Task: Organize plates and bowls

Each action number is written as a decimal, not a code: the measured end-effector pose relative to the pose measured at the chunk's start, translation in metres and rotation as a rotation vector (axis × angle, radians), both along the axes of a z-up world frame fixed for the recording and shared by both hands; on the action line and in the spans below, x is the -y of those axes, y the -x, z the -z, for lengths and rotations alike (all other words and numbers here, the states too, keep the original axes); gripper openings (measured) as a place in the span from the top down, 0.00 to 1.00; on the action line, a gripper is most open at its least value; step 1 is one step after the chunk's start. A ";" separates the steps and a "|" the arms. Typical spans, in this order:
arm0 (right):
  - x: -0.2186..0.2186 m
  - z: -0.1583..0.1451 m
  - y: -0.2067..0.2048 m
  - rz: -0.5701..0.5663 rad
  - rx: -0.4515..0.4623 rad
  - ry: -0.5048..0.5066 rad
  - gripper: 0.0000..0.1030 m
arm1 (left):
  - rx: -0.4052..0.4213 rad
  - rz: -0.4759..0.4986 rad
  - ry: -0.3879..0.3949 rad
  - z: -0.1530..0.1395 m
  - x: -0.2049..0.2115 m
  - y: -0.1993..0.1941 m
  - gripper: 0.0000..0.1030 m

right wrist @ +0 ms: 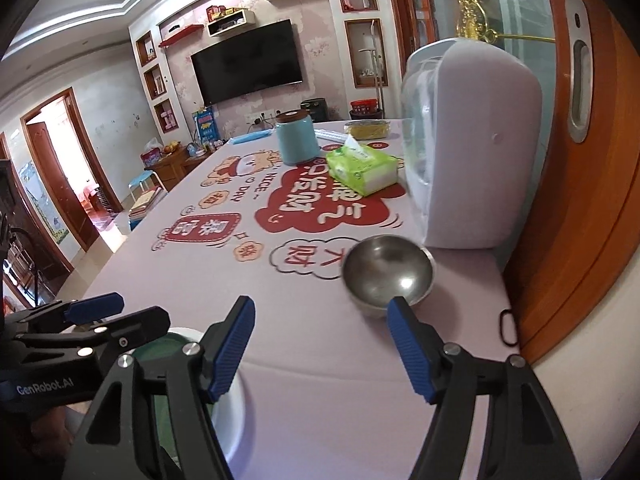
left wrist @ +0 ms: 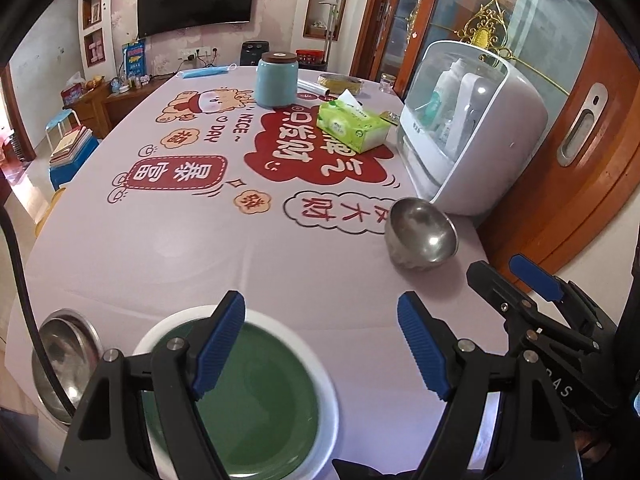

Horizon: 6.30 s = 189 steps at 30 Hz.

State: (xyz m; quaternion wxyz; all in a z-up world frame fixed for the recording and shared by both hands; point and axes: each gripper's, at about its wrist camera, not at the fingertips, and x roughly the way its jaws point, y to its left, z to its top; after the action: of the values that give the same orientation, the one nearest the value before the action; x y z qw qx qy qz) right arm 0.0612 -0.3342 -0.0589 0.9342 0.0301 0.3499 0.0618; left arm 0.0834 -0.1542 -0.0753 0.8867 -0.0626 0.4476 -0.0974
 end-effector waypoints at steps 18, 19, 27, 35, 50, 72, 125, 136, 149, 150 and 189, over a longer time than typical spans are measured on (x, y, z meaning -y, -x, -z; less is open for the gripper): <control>0.069 0.028 -0.033 0.153 -0.054 -0.035 0.33 | -0.053 0.052 -0.043 0.018 0.065 -0.058 0.24; 0.070 0.030 -0.035 0.154 -0.057 -0.034 0.33 | -0.062 0.057 -0.048 0.021 0.069 -0.063 0.24; 0.085 0.054 -0.058 0.142 -0.089 -0.047 0.33 | -0.089 0.080 -0.045 0.042 0.093 -0.095 0.24; 0.088 0.075 -0.078 0.109 -0.136 -0.070 0.33 | -0.149 0.108 -0.038 0.066 0.108 -0.123 0.24; 0.094 0.088 -0.085 0.094 -0.169 -0.080 0.55 | -0.230 0.158 0.000 0.097 0.123 -0.140 0.35; 0.093 0.098 -0.093 0.070 -0.223 -0.073 0.84 | -0.268 0.179 0.012 0.110 0.129 -0.143 0.89; 0.041 0.052 -0.039 -0.078 -0.125 -0.025 0.90 | -0.238 0.071 0.037 0.071 0.073 -0.057 0.89; 0.002 0.036 -0.012 -0.157 -0.087 0.016 0.90 | -0.210 0.028 0.031 0.056 0.037 -0.019 0.88; -0.071 0.029 0.011 -0.277 -0.072 0.061 0.90 | -0.221 -0.062 0.026 0.047 -0.034 0.018 0.88; -0.078 0.029 0.012 -0.285 -0.073 0.061 0.90 | -0.223 -0.069 0.026 0.047 -0.041 0.021 0.88; -0.292 0.055 0.038 -0.405 -0.125 0.019 0.89 | -0.291 -0.170 -0.048 0.066 -0.255 0.064 0.87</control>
State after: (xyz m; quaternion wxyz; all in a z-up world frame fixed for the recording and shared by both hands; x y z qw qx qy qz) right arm 0.0235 -0.0422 -0.1144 0.8795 -0.0460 0.4066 0.2431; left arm 0.0194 0.1012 -0.1416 0.8189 -0.0926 0.5664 -0.0014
